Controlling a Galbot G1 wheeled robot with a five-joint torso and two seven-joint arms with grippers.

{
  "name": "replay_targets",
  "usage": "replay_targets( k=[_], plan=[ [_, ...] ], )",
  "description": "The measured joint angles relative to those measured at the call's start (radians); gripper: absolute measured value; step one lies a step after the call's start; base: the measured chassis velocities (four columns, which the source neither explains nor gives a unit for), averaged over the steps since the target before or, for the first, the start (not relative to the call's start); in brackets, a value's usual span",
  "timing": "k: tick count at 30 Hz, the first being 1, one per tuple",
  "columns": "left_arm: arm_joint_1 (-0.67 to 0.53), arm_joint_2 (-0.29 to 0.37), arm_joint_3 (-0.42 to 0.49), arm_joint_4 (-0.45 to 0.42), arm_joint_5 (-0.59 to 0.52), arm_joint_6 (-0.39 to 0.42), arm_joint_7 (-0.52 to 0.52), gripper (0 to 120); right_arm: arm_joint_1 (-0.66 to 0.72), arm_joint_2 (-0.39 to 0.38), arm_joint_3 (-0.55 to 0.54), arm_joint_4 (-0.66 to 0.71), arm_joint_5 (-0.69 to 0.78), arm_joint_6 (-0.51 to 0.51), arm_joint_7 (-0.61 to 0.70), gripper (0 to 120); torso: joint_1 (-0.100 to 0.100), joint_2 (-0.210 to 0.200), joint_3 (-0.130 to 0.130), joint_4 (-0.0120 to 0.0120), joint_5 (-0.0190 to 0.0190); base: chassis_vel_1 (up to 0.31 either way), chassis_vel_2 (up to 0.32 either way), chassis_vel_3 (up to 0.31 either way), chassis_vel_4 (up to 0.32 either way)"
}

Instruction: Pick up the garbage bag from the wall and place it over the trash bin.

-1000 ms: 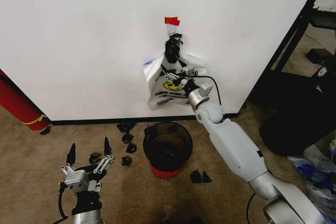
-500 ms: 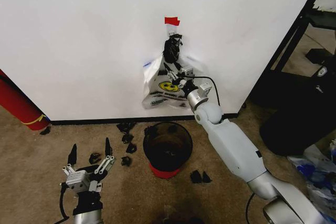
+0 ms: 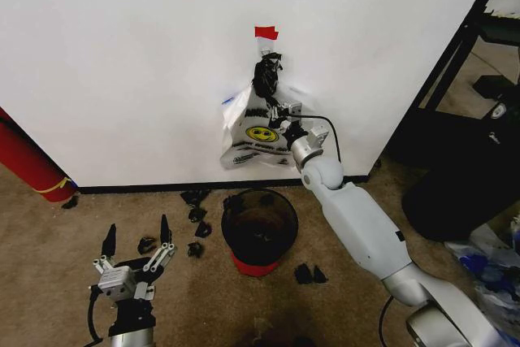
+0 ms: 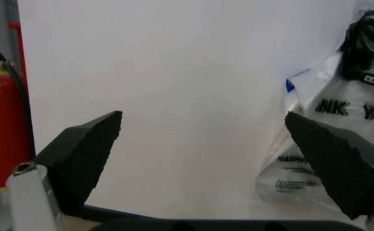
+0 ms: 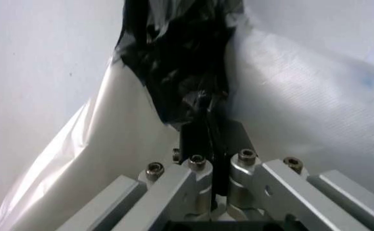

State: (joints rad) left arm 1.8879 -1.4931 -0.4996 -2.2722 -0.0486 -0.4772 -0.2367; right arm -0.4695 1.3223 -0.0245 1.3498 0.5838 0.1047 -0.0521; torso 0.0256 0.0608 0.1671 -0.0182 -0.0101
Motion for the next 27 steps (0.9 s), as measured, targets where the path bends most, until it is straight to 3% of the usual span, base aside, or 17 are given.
replay_targets(
  k=[13,27],
  plan=[
    [-0.002,0.004,0.013,-0.009,0.003,0.004,0.000,100,-0.110,-0.041,0.003,0.154,0.007,-0.009,0.024,0,0.000,0.000,0.000,0.0000,0.0001,0.000,0.000,0.000,0.000],
    [-0.012,0.029,0.031,-0.004,-0.001,0.004,-0.001,100,-0.331,-0.103,0.051,0.387,-0.033,-0.019,0.038,0,0.000,0.000,0.000,0.0000,0.0001,0.000,0.000,0.000,0.000]
  ],
)
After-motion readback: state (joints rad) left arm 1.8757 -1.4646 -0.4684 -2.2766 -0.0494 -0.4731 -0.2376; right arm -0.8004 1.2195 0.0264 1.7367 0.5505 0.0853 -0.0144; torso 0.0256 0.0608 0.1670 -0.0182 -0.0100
